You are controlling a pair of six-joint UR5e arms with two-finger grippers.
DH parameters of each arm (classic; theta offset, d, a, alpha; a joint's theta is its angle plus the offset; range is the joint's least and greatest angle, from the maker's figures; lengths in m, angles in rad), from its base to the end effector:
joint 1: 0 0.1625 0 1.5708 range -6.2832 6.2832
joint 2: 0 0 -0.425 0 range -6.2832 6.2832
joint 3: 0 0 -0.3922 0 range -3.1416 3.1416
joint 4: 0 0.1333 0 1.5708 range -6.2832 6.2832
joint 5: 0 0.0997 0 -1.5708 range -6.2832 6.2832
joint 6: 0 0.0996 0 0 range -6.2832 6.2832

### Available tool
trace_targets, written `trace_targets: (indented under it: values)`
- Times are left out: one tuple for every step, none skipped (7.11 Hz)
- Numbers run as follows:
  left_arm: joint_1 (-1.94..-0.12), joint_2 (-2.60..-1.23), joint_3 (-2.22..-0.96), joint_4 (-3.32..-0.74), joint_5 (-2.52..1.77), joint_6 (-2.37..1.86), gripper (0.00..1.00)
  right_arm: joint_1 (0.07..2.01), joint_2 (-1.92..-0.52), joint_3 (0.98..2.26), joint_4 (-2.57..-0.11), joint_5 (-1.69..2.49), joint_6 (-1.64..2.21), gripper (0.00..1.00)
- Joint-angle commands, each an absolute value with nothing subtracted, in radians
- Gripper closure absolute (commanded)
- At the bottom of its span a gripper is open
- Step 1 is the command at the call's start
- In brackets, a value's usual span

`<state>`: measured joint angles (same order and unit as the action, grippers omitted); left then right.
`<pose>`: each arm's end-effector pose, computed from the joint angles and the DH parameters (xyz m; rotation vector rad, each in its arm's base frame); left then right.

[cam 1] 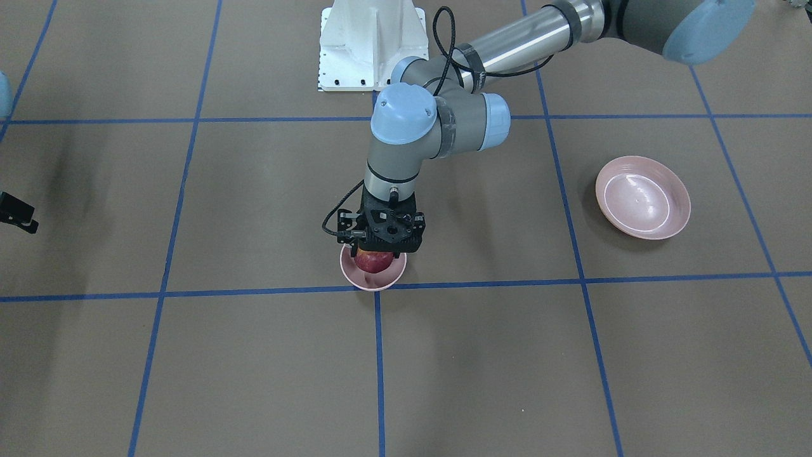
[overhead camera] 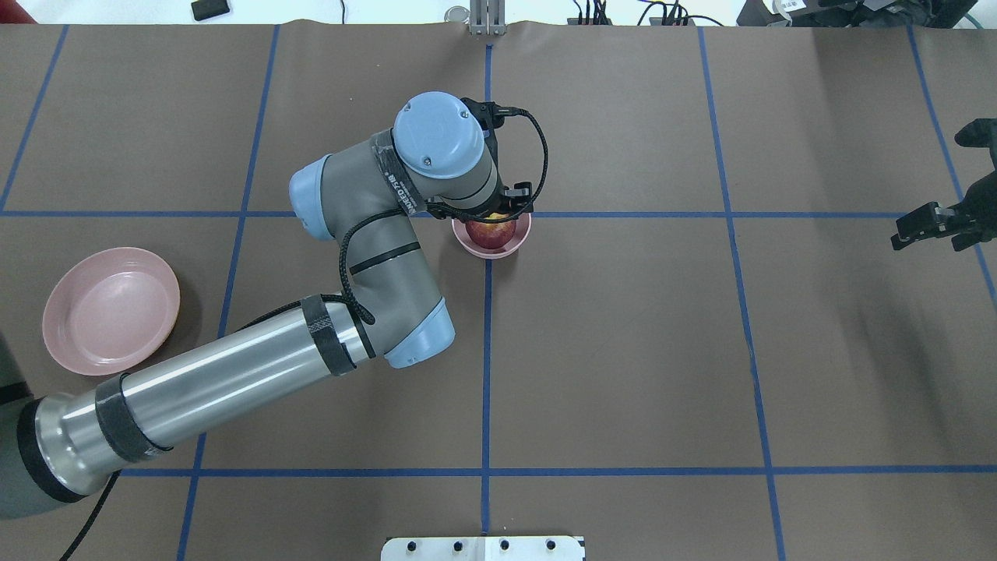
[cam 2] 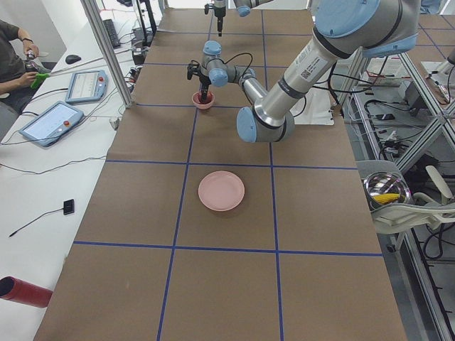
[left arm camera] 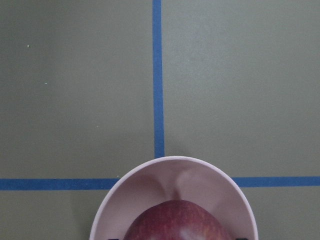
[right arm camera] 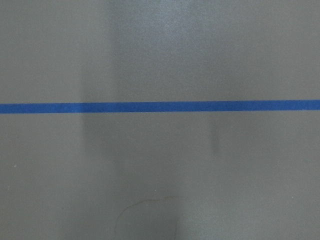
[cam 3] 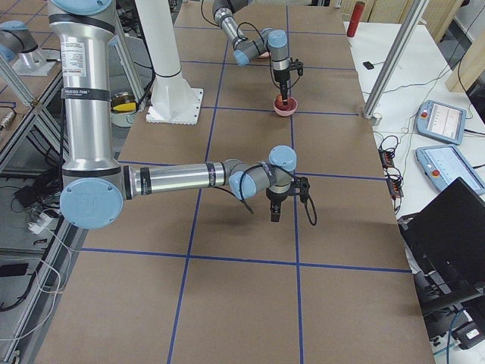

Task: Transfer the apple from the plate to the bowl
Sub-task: 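Lower the apple into the pink bowl and open the left gripper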

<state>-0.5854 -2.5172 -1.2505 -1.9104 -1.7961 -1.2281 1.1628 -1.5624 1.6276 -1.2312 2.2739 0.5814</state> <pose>0.6047 -0.5341 0.1544 0.2448 0.9527 -0.1140 -0.1417 -0.5014 0.5925 0.0122 -0.7936 0.0219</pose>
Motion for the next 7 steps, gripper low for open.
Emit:
trace_targets:
  values:
    - [-0.580,-2.511,-1.250,-1.936,-1.784,-1.229,0.03,1.163,-1.557,1.628,-1.232,2.273,0.581,0.00]
    - [-0.581,-2.510,-1.253,-1.934,-1.784,-1.229,0.03,1.163,-1.557,1.629,-1.232,2.279,0.581,0.00]
    - [-0.581,-2.508,-1.259,-1.934,-1.786,-1.227,0.02,1.163,-1.563,1.634,-1.230,2.281,0.581,0.00]
    - [-0.583,-2.507,-1.262,-1.931,-1.786,-1.226,0.02,1.163,-1.563,1.629,-1.230,2.278,0.581,0.00]
    - [-0.589,-2.497,-1.302,-1.927,-1.790,-1.224,0.02,1.164,-1.565,1.632,-1.230,2.279,0.583,0.00]
    - [-0.589,-2.377,-1.445,-1.921,-1.795,-1.220,0.02,1.164,-1.566,1.632,-1.230,2.278,0.583,0.00]
    - [-0.595,-2.202,-1.633,-1.890,-1.808,-1.209,0.02,1.169,-1.568,1.637,-1.230,2.279,0.581,0.00]
